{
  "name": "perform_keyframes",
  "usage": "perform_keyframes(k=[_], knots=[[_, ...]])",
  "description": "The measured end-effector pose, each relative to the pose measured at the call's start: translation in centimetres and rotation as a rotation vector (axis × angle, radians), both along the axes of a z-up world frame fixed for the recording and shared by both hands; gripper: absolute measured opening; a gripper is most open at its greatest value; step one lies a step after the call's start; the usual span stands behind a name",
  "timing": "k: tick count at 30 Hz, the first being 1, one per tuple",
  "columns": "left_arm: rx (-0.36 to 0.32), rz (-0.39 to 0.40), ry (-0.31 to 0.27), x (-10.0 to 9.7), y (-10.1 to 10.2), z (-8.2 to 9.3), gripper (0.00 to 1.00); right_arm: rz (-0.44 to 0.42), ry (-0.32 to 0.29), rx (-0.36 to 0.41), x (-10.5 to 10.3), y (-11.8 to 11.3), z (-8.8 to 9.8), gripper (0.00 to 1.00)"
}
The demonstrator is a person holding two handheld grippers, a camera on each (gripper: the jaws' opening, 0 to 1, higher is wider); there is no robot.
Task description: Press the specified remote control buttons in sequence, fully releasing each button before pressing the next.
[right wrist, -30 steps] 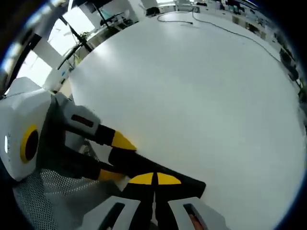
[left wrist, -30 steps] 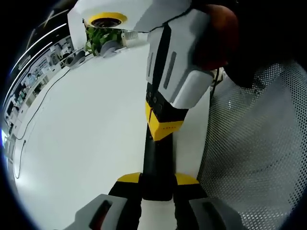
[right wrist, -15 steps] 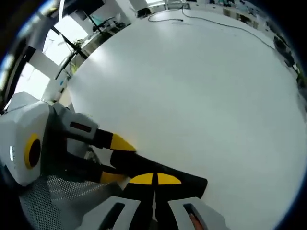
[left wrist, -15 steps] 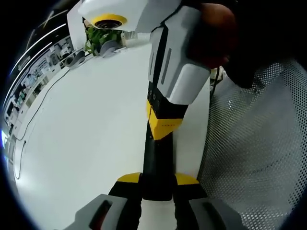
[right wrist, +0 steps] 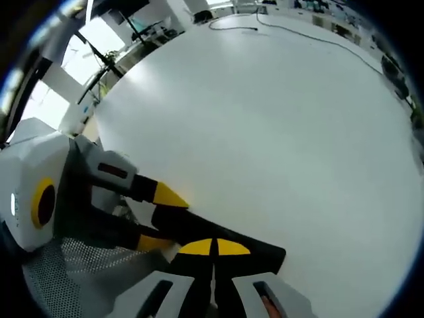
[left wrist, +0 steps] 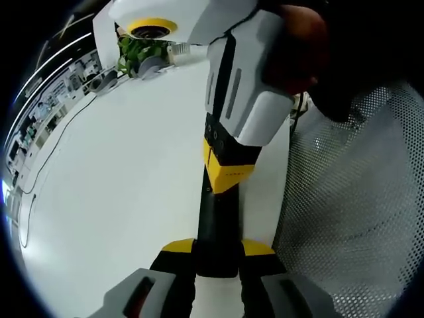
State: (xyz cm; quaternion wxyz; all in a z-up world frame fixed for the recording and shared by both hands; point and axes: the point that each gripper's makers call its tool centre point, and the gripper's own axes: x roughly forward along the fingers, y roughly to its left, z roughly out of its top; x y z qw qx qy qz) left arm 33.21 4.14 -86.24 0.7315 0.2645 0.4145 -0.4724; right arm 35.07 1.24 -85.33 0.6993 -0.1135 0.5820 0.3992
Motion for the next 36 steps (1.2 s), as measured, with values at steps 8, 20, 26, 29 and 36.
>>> perform_keyframes(k=[8,20,26,29,36], knots=[[-0.001,0.001,0.001,0.0,0.0,0.0,0.24,-0.001,0.009,0.016,0.2,-0.1,0.0,0.0],[-0.003,0.001,-0.002,0.0,0.0,0.0,0.24,-0.03,0.042,0.027,0.0,-0.3,0.1,0.0],[-0.004,0.001,-0.002,0.1,0.0,0.0,0.24,-0.034,0.06,0.021,-0.3,-0.6,0.1,0.0],[-0.004,0.001,-0.001,0.1,0.0,0.0,0.24,-0.023,0.072,0.012,-0.6,-0.7,0.1,0.0],[-0.004,0.001,-0.001,0.1,0.0,0.0,0.24,-0.008,0.079,0.004,-0.9,-0.7,0.0,0.0]])
